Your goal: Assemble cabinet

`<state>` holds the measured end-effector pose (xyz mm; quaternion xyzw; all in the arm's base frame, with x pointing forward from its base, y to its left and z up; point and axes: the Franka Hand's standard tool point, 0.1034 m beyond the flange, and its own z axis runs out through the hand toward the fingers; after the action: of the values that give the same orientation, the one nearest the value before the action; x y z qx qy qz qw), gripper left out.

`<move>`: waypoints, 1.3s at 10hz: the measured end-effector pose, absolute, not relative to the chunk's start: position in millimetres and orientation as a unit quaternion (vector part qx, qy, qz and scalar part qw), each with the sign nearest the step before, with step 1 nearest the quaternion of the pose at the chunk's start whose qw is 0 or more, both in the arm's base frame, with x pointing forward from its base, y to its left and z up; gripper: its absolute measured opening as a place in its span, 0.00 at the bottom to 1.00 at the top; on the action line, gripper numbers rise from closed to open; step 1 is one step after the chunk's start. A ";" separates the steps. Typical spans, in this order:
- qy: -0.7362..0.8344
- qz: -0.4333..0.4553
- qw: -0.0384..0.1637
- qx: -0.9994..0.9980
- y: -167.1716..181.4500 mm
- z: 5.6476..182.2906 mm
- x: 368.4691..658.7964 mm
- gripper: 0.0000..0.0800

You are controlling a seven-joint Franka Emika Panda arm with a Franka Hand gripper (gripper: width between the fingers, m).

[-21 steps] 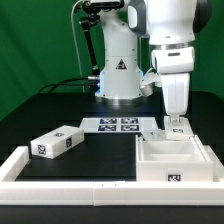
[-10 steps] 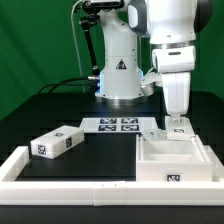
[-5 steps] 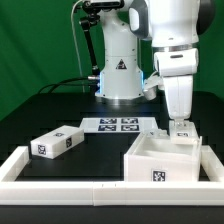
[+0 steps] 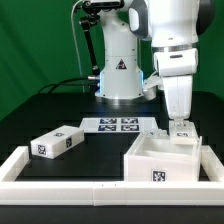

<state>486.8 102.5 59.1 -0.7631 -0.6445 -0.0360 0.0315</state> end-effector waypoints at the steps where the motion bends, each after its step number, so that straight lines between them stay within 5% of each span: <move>1: -0.624 -0.036 0.032 -0.780 105.8 59.6 489.4 0.09; 13: -0.557 -0.052 0.030 -0.828 99.4 60.7 524.9 0.09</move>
Offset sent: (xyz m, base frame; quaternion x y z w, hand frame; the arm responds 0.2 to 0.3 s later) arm 0.0177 -0.0051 -0.0031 -0.0307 -0.0375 0.0994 0.9939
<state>524.9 99.4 60.7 -0.8285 -0.5568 -0.0520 0.0302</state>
